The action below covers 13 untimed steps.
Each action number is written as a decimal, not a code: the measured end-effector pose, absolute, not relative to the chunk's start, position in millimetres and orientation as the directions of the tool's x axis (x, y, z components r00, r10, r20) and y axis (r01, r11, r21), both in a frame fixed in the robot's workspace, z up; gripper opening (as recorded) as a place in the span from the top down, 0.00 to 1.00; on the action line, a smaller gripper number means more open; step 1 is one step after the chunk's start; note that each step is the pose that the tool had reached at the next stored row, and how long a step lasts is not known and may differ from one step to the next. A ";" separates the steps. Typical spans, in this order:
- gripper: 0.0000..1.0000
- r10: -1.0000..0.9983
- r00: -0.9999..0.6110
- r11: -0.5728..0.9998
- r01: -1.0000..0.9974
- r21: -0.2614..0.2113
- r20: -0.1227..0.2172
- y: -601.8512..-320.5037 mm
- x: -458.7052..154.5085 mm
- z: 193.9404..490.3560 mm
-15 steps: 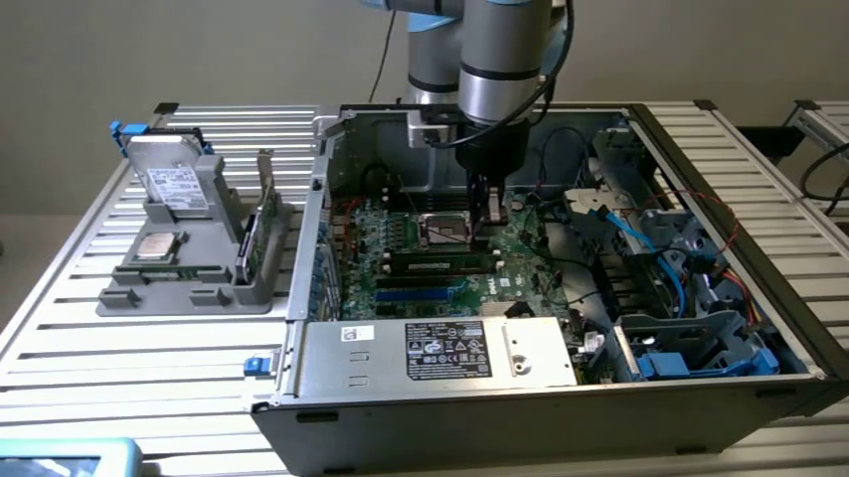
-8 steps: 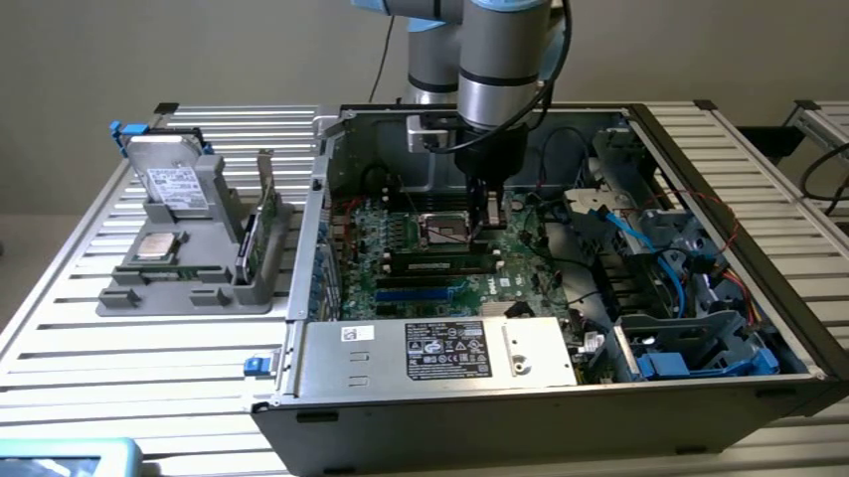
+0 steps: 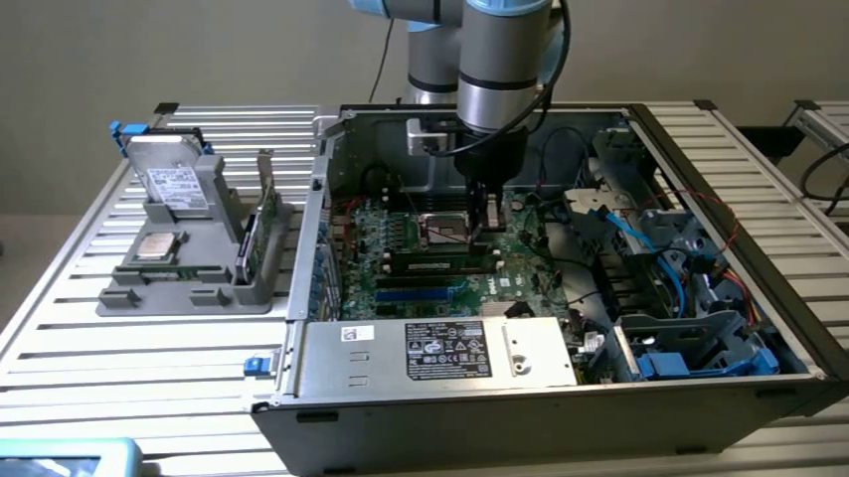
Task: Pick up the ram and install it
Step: 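Press down the ram until it locks into place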
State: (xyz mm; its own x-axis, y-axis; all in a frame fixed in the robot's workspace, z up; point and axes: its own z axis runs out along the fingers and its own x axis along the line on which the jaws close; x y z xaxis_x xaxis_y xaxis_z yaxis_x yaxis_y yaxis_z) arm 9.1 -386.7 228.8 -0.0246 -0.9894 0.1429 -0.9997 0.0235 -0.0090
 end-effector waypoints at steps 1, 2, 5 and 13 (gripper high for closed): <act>0.89 -0.989 -0.025 0.024 -1.000 -0.009 0.143 -386.8 9.1 228.3; 0.89 -0.989 -0.025 0.024 -1.000 -0.009 0.143 -386.7 9.1 227.7; 0.89 -0.989 -0.025 0.023 -1.000 -0.009 0.143 -386.8 9.1 226.7; 0.89 -0.989 -0.025 0.023 -1.000 -0.009 0.143 -386.7 9.1 224.2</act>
State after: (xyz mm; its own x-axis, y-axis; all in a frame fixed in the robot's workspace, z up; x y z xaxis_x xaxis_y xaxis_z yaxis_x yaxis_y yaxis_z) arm 9.1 -386.7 224.2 -0.0245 -0.9894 0.1430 -0.9997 0.0235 -0.0090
